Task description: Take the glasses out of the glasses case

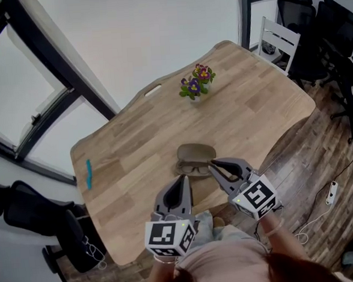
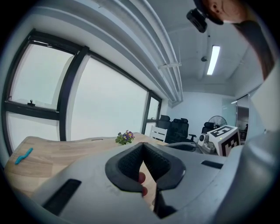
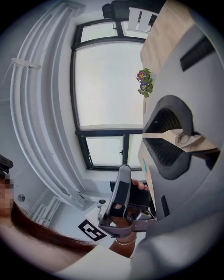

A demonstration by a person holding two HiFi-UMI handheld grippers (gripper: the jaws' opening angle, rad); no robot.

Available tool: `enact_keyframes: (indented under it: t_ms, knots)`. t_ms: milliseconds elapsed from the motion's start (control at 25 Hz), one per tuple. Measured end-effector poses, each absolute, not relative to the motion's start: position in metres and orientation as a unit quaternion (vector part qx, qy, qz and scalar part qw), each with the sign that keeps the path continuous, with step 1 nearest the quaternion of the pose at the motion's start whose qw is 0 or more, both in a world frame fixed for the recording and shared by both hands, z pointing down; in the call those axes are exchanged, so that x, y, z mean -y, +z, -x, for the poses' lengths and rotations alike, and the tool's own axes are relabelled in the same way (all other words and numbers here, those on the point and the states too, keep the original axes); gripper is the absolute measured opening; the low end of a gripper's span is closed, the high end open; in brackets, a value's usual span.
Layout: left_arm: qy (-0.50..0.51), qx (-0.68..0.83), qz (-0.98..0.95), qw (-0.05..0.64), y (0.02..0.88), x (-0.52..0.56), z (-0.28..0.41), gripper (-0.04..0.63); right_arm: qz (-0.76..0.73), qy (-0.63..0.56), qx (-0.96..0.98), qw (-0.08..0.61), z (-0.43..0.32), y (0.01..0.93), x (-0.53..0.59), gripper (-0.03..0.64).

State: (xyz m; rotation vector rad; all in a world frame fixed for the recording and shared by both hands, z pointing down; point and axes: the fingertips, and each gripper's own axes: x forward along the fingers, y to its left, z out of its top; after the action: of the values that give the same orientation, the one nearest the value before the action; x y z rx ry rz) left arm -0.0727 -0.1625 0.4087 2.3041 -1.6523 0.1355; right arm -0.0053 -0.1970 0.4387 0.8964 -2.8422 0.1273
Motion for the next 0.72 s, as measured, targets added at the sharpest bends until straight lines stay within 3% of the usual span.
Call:
enact_keyframes:
  t_ms: [720]
  knots:
    - [0.069,0.53,-0.826,0.176,0.444,0.2,0.104,0.001,-0.258,0.039,0.947,0.186,0.051,0.509,0.225,0.031]
